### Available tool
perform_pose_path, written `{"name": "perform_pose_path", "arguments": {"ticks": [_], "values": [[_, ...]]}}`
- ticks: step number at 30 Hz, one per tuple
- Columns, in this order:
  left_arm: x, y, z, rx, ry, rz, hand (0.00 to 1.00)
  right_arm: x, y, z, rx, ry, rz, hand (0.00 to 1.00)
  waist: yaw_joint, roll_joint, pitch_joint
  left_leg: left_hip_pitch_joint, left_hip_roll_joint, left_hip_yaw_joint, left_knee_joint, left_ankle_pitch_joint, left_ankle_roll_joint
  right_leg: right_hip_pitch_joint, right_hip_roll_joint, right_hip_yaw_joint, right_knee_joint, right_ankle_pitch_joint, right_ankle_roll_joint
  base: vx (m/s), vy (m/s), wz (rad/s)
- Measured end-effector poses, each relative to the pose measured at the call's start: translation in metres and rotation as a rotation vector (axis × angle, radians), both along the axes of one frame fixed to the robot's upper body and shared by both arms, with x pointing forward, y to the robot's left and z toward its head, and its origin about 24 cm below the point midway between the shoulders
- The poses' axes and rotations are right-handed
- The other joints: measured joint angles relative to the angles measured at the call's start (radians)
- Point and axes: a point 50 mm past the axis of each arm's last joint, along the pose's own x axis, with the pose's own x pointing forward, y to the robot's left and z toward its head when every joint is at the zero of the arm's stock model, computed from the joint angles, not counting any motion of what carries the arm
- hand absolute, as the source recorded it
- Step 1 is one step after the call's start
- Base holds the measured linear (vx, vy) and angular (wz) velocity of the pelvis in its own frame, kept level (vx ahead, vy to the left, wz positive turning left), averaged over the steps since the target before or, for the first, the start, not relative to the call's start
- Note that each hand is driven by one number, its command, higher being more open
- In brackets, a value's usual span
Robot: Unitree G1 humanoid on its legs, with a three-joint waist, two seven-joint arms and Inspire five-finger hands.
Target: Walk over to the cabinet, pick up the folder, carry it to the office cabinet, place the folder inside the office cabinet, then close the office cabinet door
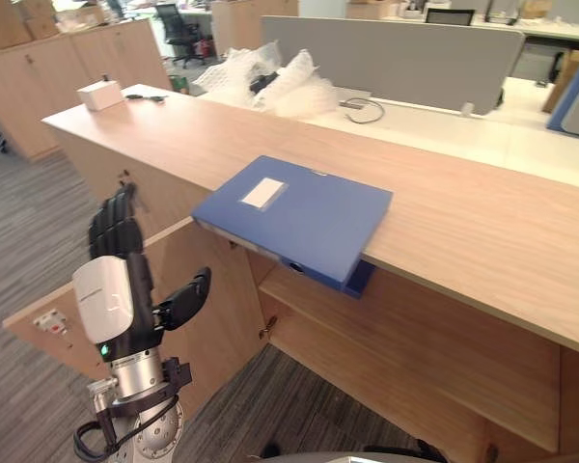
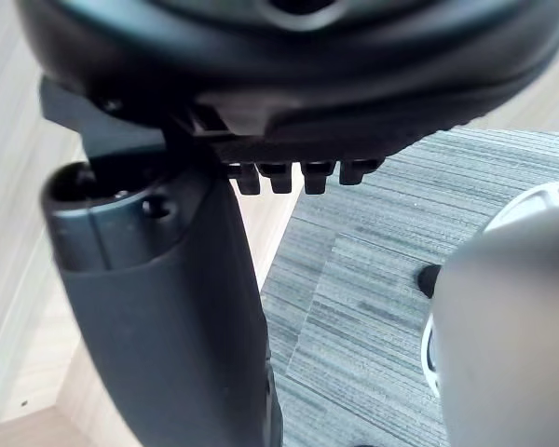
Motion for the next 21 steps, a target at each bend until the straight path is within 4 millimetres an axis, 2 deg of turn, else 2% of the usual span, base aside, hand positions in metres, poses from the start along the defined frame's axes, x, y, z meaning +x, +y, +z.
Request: {"name": "perform_pose_path", "arguments": {"ticks": [7, 21], "values": [[0.006, -0.013, 0.004, 0.159, 0.041, -0.187, 1.00, 0.000, -0.010, 0.002, -0.019, 0.000, 0.039, 1.00, -0.010, 0.008, -0.004, 0.004, 0.025, 0.025, -0.004, 0.005, -0.003, -0.040, 0.006, 0.037, 0.049, -0.027, -0.025, -0.02, -0.057, -0.16], [0.012, -0.011, 0.006, 0.347, 0.087, -0.323, 1.00, 0.002, -0.010, 0.001, -0.005, 0.004, 0.052, 1.00, -0.016, 0.000, -0.005, 0.010, 0.045, 0.072, -0.022, 0.039, -0.011, -0.082, 0.012, 0.084, 0.089, -0.039, -0.043, -0.03, -0.034, -0.08]]}}
